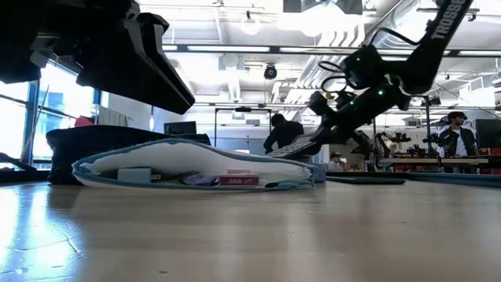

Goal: Unpack backpack
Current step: Put the black calculator on top of the blue first aid kit, then remove the green headphones from the blue zipper bag

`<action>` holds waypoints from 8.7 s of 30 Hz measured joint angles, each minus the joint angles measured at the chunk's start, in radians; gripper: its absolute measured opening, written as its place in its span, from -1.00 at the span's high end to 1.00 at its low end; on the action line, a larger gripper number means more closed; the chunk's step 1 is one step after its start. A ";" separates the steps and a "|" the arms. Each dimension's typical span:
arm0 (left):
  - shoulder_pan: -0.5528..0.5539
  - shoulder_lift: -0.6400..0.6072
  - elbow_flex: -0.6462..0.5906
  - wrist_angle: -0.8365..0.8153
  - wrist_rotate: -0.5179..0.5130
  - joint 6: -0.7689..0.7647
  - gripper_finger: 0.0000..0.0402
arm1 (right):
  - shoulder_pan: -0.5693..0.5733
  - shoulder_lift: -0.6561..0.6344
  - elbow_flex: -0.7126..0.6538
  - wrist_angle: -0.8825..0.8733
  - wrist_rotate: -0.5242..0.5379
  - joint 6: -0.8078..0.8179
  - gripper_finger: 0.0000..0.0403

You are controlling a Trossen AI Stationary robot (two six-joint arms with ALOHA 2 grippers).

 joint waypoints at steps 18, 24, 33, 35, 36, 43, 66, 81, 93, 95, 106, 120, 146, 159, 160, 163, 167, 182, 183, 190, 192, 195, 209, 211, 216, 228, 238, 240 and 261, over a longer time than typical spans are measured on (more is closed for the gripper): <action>0.000 0.000 0.000 0.000 0.019 -0.022 0.68 | 0.002 -0.087 0.037 -0.097 0.057 -0.139 -0.02; 0.000 0.000 0.000 -0.006 0.021 0.009 0.68 | 0.070 -0.204 0.037 -0.096 0.180 -0.294 -0.04; -0.012 0.000 0.000 -0.030 -0.007 0.187 0.67 | 0.513 -0.375 0.037 -0.185 0.263 -0.515 -0.01; -0.006 0.000 0.004 -0.034 -0.033 0.220 0.65 | 0.666 -0.357 0.037 -0.202 0.320 -0.485 -0.01; 0.001 0.000 0.006 -0.034 -0.038 0.237 0.63 | 0.745 -0.342 0.037 -0.199 0.357 -0.467 -0.01; 0.096 0.012 0.007 -0.102 -0.034 0.232 0.42 | 1.160 -0.126 0.037 -0.012 0.634 -0.292 -0.01; 0.113 0.131 0.113 -0.406 -0.251 0.012 0.99 | 1.152 0.147 0.342 -0.356 0.508 -0.355 -0.01; 0.115 0.130 0.168 -0.504 -0.068 -0.107 0.87 | 1.152 0.147 0.342 -0.366 0.508 -0.353 -0.01; 0.187 0.130 0.079 -0.530 0.034 -0.117 0.24 | 1.152 0.147 0.342 -0.366 0.508 -0.353 -0.01; 0.192 0.130 0.045 -0.531 0.034 -0.118 0.20 | 1.153 0.147 0.342 -0.366 0.508 -0.353 -0.01; 0.162 0.130 0.005 -0.688 -0.270 -0.284 0.36 | 1.153 0.147 0.342 -0.377 0.503 -0.352 -0.01; 0.079 0.129 0.153 -0.547 -0.133 -0.180 0.32 | 1.153 0.147 0.342 -0.403 0.500 -0.327 -0.01; 0.283 0.297 0.104 -0.139 -0.426 0.285 0.13 | 1.127 0.147 0.341 -0.429 0.488 -0.298 -0.01; 0.256 0.297 0.219 -0.316 -0.257 0.169 0.95 | 1.127 0.147 0.341 -0.442 0.375 -0.298 -0.01; 0.246 0.297 0.255 -0.319 -0.235 0.169 0.97 | 1.127 0.147 0.341 -0.440 0.353 -0.306 -0.01; 0.209 0.294 0.370 -0.313 -0.170 0.168 0.99 | 1.134 0.147 0.341 -0.437 0.277 -0.335 -0.01; 0.168 0.294 0.454 -0.314 -0.156 0.178 1.00 | 1.143 0.156 0.341 -0.437 0.263 -0.339 -0.01; 0.183 0.292 0.465 -0.825 0.000 -0.102 0.48 | 1.048 0.206 0.341 -0.435 0.451 -0.519 -0.01; 0.176 0.289 0.467 -0.895 -0.002 -0.160 0.44 | 1.030 0.206 0.341 -0.431 0.458 -0.590 -0.01; 0.092 0.286 0.455 -1.190 -0.066 -0.527 0.36 | 0.876 0.252 0.341 -0.418 0.443 -0.959 -0.01; 0.068 0.286 0.445 -1.199 -0.096 -0.547 0.37 | 0.836 0.273 0.342 -0.414 0.427 -1.006 -0.01; 0.043 0.286 0.446 -1.200 -0.151 -0.548 0.37 | 0.791 0.295 0.343 -0.411 0.406 -1.035 -0.01; 0.034 0.286 0.446 -1.174 -0.220 -0.570 0.37 | 0.740 0.338 0.423 -0.532 0.356 -0.889 0.91; 0.031 0.286 0.446 -1.172 -0.229 -0.573 0.37 | 0.762 0.319 0.477 -0.628 0.373 -0.850 0.95; 0.016 0.286 0.446 -1.116 -0.267 -0.551 0.37 | 0.824 0.288 0.625 -0.880 0.302 -0.731 0.99; 0.009 0.286 0.446 -0.641 -0.166 -0.089 0.32 | 0.960 0.280 0.731 -1.026 0.137 -0.702 1.00; 0.076 0.286 0.446 -0.726 -0.160 -0.177 0.18 | 0.979 0.280 0.737 -1.058 0.132 -0.723 1.00; 0.092 0.286 0.446 -0.793 -0.158 -0.264 0.19 | 0.983 0.280 0.737 -1.085 0.136 -0.719 1.00; 0.063 0.287 0.431 -0.470 0.082 -0.115 1.00 | 0.937 0.279 0.629 -0.990 0.411 -0.719 0.99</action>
